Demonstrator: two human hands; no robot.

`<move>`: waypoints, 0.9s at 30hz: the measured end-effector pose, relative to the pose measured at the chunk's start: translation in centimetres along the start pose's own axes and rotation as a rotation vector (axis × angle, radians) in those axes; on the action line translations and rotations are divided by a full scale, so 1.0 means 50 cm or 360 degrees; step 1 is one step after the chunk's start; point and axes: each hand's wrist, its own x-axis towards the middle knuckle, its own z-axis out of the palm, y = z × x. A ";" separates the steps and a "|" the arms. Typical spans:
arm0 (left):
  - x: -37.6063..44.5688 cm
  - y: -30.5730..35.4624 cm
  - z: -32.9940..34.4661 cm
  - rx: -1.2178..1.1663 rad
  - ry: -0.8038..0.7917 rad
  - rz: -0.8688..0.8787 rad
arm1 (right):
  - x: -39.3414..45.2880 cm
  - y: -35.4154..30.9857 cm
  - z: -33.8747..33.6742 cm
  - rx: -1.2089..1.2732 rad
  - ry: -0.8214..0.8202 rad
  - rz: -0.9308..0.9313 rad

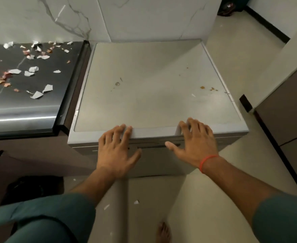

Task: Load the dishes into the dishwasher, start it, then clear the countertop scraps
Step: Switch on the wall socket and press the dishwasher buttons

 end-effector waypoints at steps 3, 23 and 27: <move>0.029 0.024 -0.074 -0.0077 -0.0241 -0.0082 | 0.024 -0.001 -0.066 0.0123 -0.0280 -0.0007; 0.372 0.001 -0.433 0.0064 -0.1019 0.0010 | 0.387 -0.100 -0.379 0.0273 -0.1052 -0.0016; 0.477 -0.065 -0.475 0.0050 -0.0886 0.0047 | 0.479 -0.127 -0.440 0.0227 -0.0873 -0.0062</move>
